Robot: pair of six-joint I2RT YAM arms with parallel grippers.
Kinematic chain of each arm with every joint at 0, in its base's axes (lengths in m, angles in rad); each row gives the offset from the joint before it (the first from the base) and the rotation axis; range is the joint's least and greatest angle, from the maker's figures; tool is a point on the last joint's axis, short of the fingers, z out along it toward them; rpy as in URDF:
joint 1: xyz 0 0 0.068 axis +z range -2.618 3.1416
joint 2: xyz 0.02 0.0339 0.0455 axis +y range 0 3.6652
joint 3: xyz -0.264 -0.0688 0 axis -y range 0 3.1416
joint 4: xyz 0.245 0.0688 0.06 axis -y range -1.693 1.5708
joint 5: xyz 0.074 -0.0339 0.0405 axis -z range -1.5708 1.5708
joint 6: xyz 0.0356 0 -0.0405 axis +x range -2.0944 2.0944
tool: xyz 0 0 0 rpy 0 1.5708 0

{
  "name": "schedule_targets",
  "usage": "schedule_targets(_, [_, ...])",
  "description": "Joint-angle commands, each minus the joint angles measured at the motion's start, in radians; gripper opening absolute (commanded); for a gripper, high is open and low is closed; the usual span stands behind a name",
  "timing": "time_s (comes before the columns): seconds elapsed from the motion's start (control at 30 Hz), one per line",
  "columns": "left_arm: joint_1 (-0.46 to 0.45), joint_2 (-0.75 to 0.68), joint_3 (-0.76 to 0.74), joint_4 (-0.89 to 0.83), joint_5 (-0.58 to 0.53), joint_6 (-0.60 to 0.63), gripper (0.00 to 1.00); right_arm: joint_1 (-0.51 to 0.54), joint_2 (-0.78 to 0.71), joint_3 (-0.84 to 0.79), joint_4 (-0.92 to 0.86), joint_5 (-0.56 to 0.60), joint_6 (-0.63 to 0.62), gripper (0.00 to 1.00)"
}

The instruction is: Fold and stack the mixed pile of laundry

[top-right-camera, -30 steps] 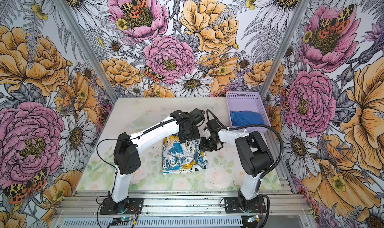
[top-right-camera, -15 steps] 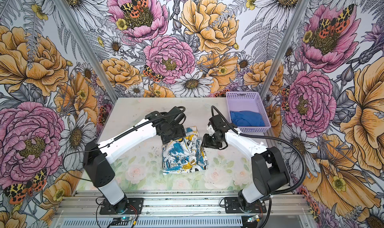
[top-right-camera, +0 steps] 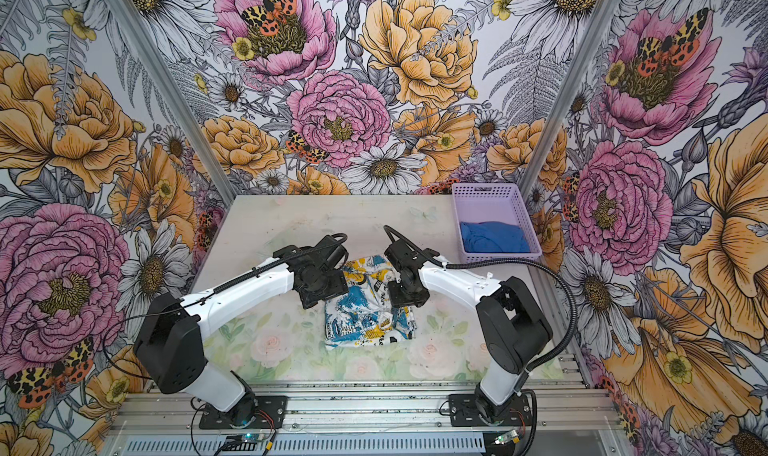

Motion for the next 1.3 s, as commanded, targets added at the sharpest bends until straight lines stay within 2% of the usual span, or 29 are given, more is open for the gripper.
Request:
schedule_targets(0.0, [0.002, -0.035, -0.019, 0.035, 0.021, 0.027, 0.82, -0.027, -0.021, -0.047, -0.027, 0.067, -0.032, 0.41])
schedule_targets(0.3, [-0.023, -0.023, -0.023, 0.036, 0.033, 0.058, 0.82, -0.119, -0.037, -0.071, -0.041, 0.084, -0.072, 0.39])
schedule_targets(0.63, [-0.097, 0.017, 0.028, 0.050, 0.019, 0.109, 0.82, -0.154, -0.129, 0.054, -0.100, -0.035, -0.013, 0.44])
schedule_targets(0.83, [-0.108, 0.020, 0.011, 0.076, 0.022, 0.126, 0.82, -0.149, -0.095, 0.093, -0.047, -0.115, 0.011, 0.45])
schedule_targets(0.97, [-0.108, 0.020, -0.016, 0.101, 0.032, 0.120, 0.82, -0.142, -0.044, 0.063, 0.027, -0.196, 0.045, 0.44])
schedule_targets(1.27, [-0.097, -0.017, -0.114, 0.156, 0.041, 0.073, 0.82, -0.130, 0.041, 0.020, 0.136, -0.247, 0.067, 0.40])
